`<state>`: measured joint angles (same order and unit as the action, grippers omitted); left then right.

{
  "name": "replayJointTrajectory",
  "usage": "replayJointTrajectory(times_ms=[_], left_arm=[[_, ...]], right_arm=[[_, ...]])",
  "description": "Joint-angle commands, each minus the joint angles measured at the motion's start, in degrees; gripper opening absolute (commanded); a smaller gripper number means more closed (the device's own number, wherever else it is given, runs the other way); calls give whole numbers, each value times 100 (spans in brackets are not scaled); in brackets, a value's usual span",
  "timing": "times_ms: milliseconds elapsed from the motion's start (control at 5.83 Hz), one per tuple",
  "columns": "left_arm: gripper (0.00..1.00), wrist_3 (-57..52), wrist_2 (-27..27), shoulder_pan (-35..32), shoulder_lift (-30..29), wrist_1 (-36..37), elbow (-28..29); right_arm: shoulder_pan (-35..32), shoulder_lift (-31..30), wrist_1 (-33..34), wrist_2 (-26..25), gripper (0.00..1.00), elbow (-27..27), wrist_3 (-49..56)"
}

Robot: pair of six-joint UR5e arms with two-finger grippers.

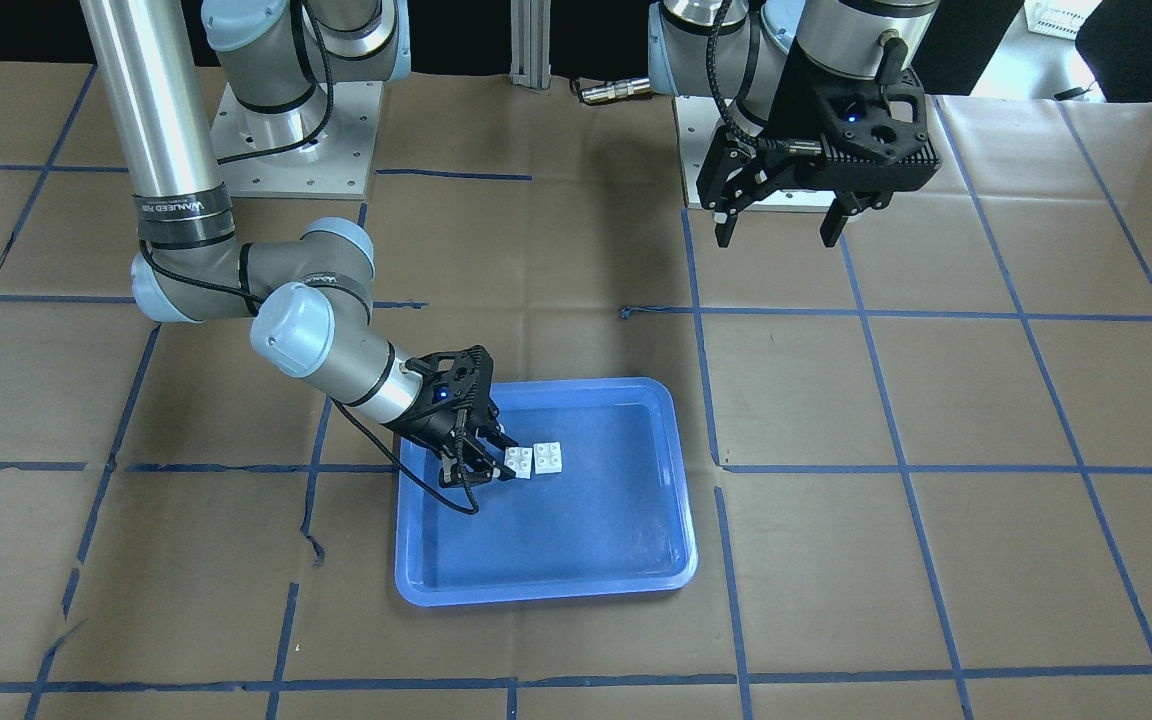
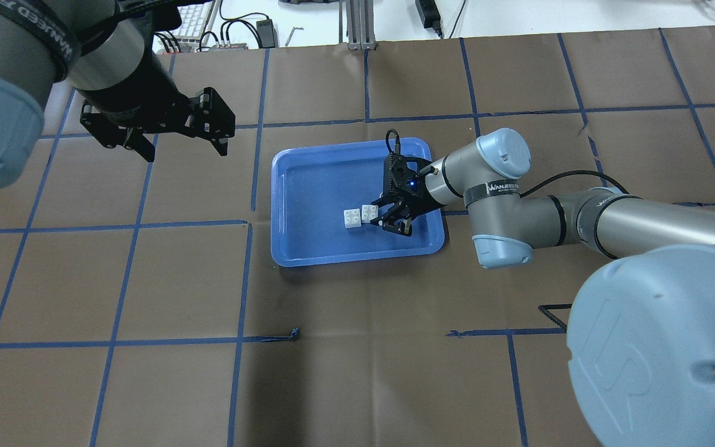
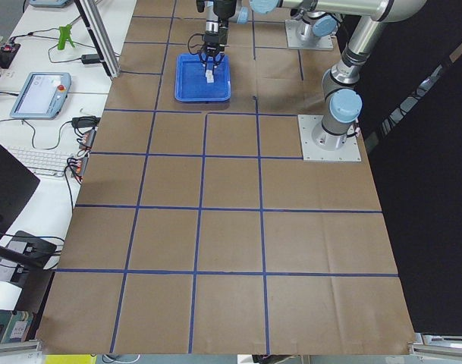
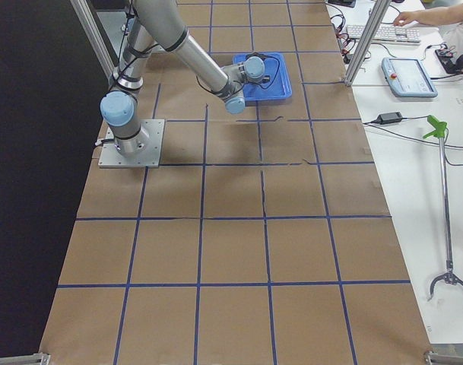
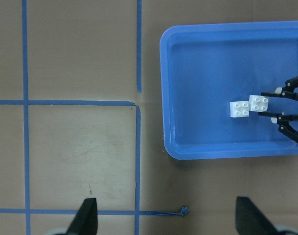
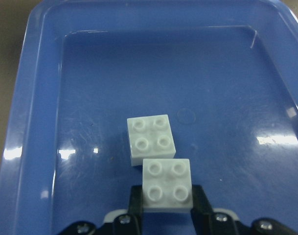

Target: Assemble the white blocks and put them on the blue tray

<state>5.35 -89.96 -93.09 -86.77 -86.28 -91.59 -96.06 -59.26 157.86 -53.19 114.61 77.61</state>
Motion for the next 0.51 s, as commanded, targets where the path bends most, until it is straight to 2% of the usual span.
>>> replayJointTrajectory(times_ms=[0,343], left_arm=[[99,-8,14,28,-6,-12,19],[99,-8,5,28,2,-12,19]], right_arm=[[-9,2,-1,10,29,17,0],[-79,2,-1,10,29,17,-44]])
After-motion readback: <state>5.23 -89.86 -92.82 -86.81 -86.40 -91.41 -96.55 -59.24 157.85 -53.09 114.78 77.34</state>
